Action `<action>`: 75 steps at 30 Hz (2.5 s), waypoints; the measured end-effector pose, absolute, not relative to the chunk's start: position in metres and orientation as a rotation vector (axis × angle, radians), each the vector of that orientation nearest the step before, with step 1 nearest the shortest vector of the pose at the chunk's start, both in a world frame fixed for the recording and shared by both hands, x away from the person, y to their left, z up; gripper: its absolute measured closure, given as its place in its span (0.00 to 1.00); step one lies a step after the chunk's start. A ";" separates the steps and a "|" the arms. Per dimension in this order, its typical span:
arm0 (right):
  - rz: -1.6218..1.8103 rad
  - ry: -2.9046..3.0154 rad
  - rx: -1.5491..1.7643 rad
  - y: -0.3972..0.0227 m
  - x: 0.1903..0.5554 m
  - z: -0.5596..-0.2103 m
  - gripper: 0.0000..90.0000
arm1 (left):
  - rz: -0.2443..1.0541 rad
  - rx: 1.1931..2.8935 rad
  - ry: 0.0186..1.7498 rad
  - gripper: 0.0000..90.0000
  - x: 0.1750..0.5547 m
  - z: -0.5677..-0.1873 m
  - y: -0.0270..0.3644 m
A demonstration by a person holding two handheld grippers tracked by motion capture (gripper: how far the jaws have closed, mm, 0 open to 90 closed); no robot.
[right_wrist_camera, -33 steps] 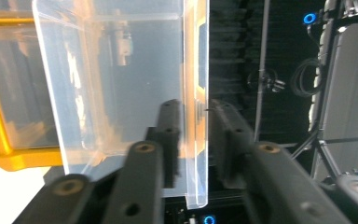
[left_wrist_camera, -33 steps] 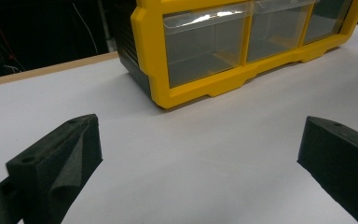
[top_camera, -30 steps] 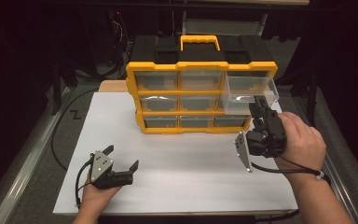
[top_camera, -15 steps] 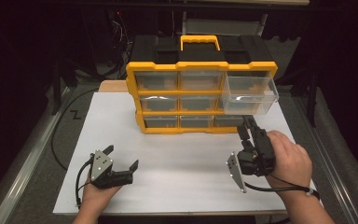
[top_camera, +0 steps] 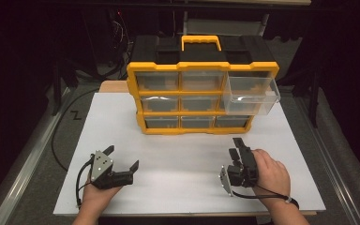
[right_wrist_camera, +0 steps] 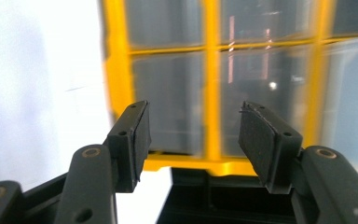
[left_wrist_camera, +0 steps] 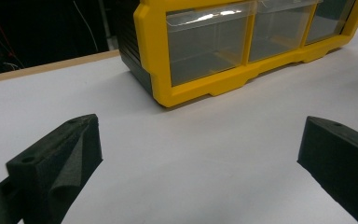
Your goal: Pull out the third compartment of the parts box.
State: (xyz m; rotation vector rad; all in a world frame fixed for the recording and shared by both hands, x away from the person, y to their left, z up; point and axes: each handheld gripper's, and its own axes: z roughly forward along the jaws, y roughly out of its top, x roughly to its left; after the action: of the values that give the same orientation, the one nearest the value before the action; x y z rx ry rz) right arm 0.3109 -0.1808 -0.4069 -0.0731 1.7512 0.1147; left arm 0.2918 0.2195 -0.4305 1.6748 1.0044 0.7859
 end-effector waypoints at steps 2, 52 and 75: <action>0.098 1.781 -0.052 -0.186 0.313 -0.423 0.48 | 0.783 1.679 1.004 0.01 0.292 -0.431 0.219; 0.854 1.955 0.883 -0.248 0.331 -0.423 0.02 | 0.743 1.652 1.044 0.01 0.294 -0.432 0.224; 1.336 1.844 1.104 -0.261 0.325 -0.415 0.01 | 0.710 1.640 1.065 0.01 0.295 -0.432 0.224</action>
State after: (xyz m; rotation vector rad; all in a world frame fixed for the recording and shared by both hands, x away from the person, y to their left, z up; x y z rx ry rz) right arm 0.3251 -0.2606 -0.4151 1.1042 1.8437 1.3359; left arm 0.2947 0.2239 -0.4323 1.6399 1.0653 0.7100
